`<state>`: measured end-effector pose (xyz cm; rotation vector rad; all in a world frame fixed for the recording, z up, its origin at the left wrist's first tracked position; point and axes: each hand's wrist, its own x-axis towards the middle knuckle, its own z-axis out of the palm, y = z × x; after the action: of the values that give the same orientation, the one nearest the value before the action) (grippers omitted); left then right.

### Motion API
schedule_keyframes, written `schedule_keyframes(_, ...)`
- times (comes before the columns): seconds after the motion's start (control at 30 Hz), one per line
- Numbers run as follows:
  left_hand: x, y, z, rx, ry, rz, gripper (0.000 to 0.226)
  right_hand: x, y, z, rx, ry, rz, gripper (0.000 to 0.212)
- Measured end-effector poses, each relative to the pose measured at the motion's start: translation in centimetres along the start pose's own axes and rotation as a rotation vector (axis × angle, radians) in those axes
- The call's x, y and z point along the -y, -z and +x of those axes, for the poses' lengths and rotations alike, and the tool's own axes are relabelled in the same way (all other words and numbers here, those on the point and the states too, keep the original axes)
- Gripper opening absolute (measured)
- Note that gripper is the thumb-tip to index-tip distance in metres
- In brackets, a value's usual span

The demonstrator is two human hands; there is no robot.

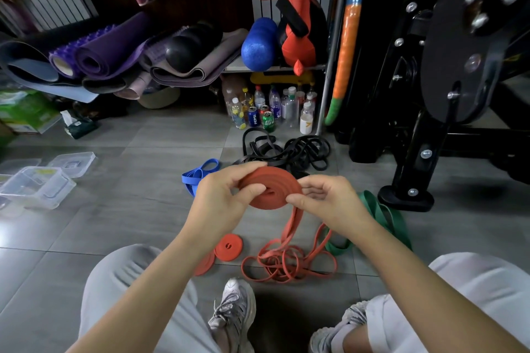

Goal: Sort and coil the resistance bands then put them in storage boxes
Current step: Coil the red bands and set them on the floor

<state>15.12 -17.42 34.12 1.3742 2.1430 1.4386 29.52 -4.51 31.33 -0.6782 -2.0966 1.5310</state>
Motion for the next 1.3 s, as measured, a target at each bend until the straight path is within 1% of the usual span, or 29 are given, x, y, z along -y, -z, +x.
schedule_keyframes(0.07,-0.5,0.0,0.0,-0.051,0.025,-0.171,0.044,0.3,0.0,0.0,-0.012,0.007,0.084,0.021)
schedule_keyframes(0.17,-1.2,-0.2,0.0,-0.108,0.075,-0.417,0.039,0.9,-0.1,0.0,-0.037,0.054,0.206,0.017)
schedule_keyframes(0.27,-1.4,-0.6,-0.2,-0.100,0.171,-0.680,0.032,1.4,-0.4,-0.1,-0.078,0.056,0.412,0.016)
schedule_keyframes(0.33,-1.3,-0.7,-0.3,-0.067,0.241,-0.764,0.034,1.5,-0.6,0.0,-0.099,0.051,0.472,0.017)
schedule_keyframes(0.4,-1.0,-0.7,-0.3,-0.031,0.275,-0.699,0.033,1.7,-0.5,0.1,-0.096,0.080,0.389,0.019)
schedule_keyframes(0.43,-0.9,-0.5,-0.3,-0.014,0.261,-0.592,0.032,1.7,-0.4,0.1,-0.081,0.105,0.313,0.022)
schedule_keyframes(0.47,-0.8,-0.3,-0.2,-0.002,0.208,-0.411,0.035,1.7,-0.3,0.1,-0.061,0.124,0.237,0.024)
schedule_keyframes(0.53,-0.5,0.3,0.0,0.049,-0.008,0.083,0.050,1.7,-0.1,0.2,-0.022,0.133,0.087,0.023)
schedule_keyframes(0.57,-0.6,0.5,0.1,0.111,-0.142,0.293,0.059,1.6,-0.1,0.3,-0.005,0.129,0.021,0.020)
schedule_keyframes(0.6,-0.7,0.5,0.2,0.184,-0.253,0.448,0.066,1.6,-0.2,0.4,0.008,0.130,-0.040,0.016)
schedule_keyframes(0.63,-0.7,0.4,0.2,0.248,-0.324,0.552,0.067,1.6,-0.3,0.5,0.010,0.137,-0.092,0.012)
schedule_keyframes(0.67,-0.8,0.3,0.2,0.276,-0.356,0.603,0.065,1.6,-0.3,0.5,0.005,0.141,-0.122,0.011)
schedule_keyframes(0.7,-0.9,0.3,0.2,0.270,-0.358,0.604,0.061,1.6,-0.3,0.5,0.002,0.140,-0.120,0.011)
schedule_keyframes(0.77,-0.6,0.3,0.2,0.236,-0.327,0.516,0.054,1.7,-0.3,0.4,0.004,0.122,-0.084,0.019)
schedule_keyframes(0.87,0.1,0.2,0.0,0.200,-0.288,0.390,0.052,1.5,-0.3,0.4,0.014,0.086,-0.070,0.022)
schedule_keyframes(0.97,0.5,-0.2,-0.1,0.103,-0.259,0.299,0.051,1.1,-0.3,0.5,-0.009,0.072,-0.067,0.024)
schedule_keyframes(1.17,0.5,-0.3,0.0,-0.020,-0.255,0.278,0.050,1.1,0.2,1.0,-0.059,0.096,-0.067,0.031)
schedule_keyframes(1.3,0.3,-0.3,0.1,-0.057,-0.204,0.222,0.052,1.0,0.2,1.4,-0.050,0.094,0.025,0.030)
